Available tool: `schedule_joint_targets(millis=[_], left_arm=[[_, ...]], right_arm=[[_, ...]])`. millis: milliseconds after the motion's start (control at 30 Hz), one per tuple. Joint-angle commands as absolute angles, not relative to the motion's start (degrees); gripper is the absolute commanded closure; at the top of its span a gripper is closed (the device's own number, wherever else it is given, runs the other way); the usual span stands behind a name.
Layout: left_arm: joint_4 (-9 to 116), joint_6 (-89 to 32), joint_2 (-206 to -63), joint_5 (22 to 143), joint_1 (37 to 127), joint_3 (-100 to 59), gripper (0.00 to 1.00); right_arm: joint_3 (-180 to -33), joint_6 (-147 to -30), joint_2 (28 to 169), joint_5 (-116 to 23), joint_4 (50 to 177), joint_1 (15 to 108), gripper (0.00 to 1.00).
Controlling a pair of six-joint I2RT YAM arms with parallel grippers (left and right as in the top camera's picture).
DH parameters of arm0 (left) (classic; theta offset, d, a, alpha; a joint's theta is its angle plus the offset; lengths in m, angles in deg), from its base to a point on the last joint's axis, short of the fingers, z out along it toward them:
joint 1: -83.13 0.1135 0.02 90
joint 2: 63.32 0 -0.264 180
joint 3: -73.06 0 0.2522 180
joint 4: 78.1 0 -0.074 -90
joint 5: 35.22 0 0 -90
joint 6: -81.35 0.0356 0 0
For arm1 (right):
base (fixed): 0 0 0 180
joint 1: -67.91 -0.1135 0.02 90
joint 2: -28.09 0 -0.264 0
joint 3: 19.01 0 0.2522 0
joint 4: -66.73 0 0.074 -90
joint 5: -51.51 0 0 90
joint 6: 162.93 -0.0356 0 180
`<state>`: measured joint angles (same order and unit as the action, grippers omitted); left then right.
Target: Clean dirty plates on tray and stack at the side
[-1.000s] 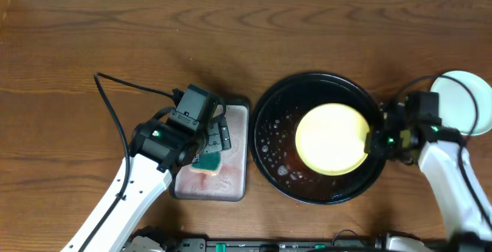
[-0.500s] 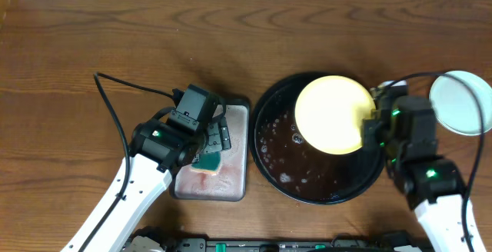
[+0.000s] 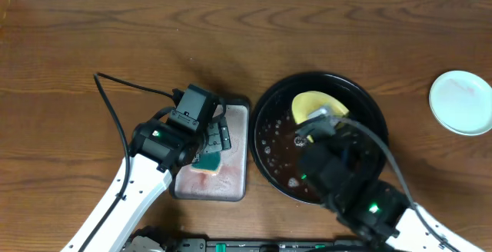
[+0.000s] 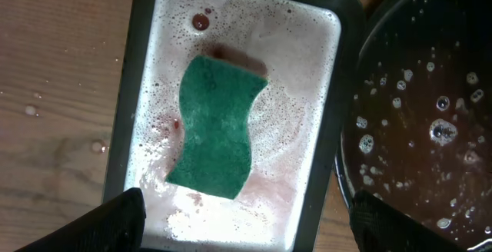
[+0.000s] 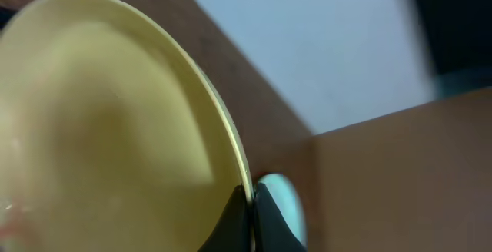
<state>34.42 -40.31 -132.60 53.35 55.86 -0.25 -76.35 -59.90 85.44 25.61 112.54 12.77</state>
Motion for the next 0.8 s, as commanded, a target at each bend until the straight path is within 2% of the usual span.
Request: schedule_joint_targets(millis=[0,767], left_arm=[[34.27,-40.35,-132.55,53.30,56.10,-0.56,0.15],[34.27,-40.35,-132.55,53.30,56.13,-0.56,0.15]], right_arm=[[-77.77,-57.38,87.05,39.75,112.35,8.49,0.99],[-77.77,-51.39,87.25,39.77,105.53,6.67,0.99]])
